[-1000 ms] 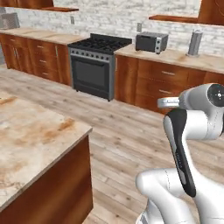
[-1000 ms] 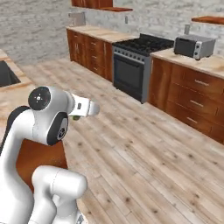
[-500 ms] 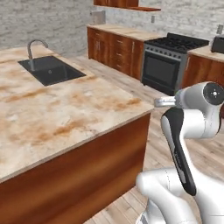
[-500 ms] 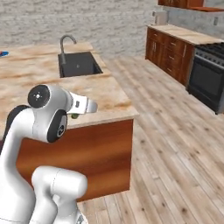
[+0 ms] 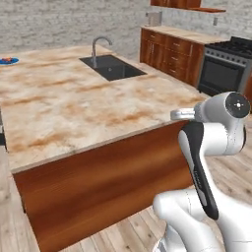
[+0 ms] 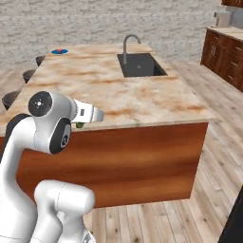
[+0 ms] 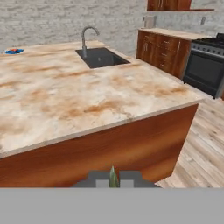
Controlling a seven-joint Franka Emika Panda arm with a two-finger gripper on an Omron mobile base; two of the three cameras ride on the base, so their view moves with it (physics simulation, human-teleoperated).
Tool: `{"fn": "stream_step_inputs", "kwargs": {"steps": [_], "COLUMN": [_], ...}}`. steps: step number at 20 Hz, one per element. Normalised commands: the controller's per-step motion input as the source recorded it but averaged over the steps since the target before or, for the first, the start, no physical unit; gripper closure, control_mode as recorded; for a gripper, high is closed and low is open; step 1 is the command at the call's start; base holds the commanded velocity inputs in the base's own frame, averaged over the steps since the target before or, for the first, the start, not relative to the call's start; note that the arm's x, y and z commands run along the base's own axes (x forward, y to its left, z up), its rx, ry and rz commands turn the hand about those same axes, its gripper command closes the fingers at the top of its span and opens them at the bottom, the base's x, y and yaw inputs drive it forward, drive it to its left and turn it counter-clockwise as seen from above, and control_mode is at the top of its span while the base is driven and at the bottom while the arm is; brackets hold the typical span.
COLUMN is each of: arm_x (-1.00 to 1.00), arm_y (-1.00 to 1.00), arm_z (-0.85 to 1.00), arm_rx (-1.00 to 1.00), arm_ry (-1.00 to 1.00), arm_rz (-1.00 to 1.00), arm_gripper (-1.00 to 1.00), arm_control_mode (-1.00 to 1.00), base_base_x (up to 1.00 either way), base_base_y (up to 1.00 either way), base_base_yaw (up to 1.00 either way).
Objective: Take the lemon wedge from the fridge and place it on the plate with fish on the dining counter.
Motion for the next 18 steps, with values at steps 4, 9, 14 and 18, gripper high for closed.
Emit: {"fn": "stream_step_inputs", "kwargs": {"steps": [4,9,14,18], "arm_x": [0.0,0.0,0.0,0.0], "arm_y": [0.0,0.0,0.0,0.0], "arm_z": [0.0,0.0,0.0,0.0], "arm_rx": [0.0,0.0,0.0,0.0], "arm_ry": [0.0,0.0,0.0,0.0], "arm_rz": [0.0,0.0,0.0,0.0], "arm_gripper": [1.0,1.0,1.0,1.0], "arm_control_mode": [1.0,1.0,1.0,1.0], "base_base_x": [-0.64,-0.22,0.03,0.44], "base_base_y": [1.0,1.0,1.0,1.0], "base_base_yaw": [0.24,0.16,0.02,0.0]}}
